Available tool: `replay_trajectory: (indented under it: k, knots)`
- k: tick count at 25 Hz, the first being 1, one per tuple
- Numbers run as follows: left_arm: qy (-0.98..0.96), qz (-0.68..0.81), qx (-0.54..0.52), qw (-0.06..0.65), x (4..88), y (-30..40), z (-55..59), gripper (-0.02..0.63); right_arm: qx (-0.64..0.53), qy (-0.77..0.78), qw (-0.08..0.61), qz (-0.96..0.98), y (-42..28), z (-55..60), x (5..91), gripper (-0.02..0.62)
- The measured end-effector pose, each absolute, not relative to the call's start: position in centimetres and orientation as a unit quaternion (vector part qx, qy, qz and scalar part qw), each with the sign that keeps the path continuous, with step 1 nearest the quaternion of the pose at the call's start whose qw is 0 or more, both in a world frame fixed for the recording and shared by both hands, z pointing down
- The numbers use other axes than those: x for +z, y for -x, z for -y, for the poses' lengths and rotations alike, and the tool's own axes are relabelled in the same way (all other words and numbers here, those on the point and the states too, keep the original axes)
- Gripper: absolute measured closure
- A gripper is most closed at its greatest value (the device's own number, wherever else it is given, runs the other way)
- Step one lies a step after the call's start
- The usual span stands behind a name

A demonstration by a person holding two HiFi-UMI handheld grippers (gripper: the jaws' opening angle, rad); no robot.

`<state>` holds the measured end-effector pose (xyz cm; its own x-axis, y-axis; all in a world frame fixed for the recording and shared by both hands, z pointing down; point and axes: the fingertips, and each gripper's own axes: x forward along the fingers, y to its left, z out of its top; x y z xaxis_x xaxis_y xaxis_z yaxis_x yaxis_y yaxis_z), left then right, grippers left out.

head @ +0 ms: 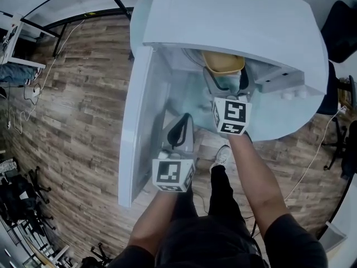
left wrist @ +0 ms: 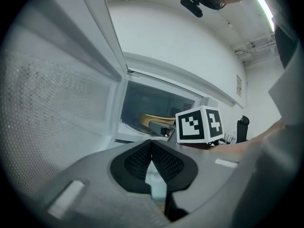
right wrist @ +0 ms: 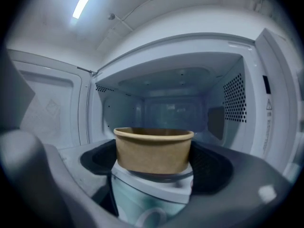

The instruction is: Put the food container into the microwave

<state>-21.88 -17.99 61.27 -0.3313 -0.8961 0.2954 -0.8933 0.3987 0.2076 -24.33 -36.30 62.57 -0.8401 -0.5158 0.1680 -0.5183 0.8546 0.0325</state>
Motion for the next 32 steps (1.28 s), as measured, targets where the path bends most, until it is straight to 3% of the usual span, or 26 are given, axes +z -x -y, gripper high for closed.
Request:
replay_trajectory:
  k: [18, 32]
  knots:
    - [-0.552, 0.812, -0.014, 0.19, 60.9, 20.4, 17.9, 0.611, 0.043, -0.28, 0.177, 0.943, 24.4, 37.3, 66.1, 0.106]
    - [-0.547, 0.818, -0.017, 0.175, 58.1, 20.4, 17.2, 0.611, 0.055, -0.251, 0.163, 0.953, 17.5, 31.5, 62.4, 0.103]
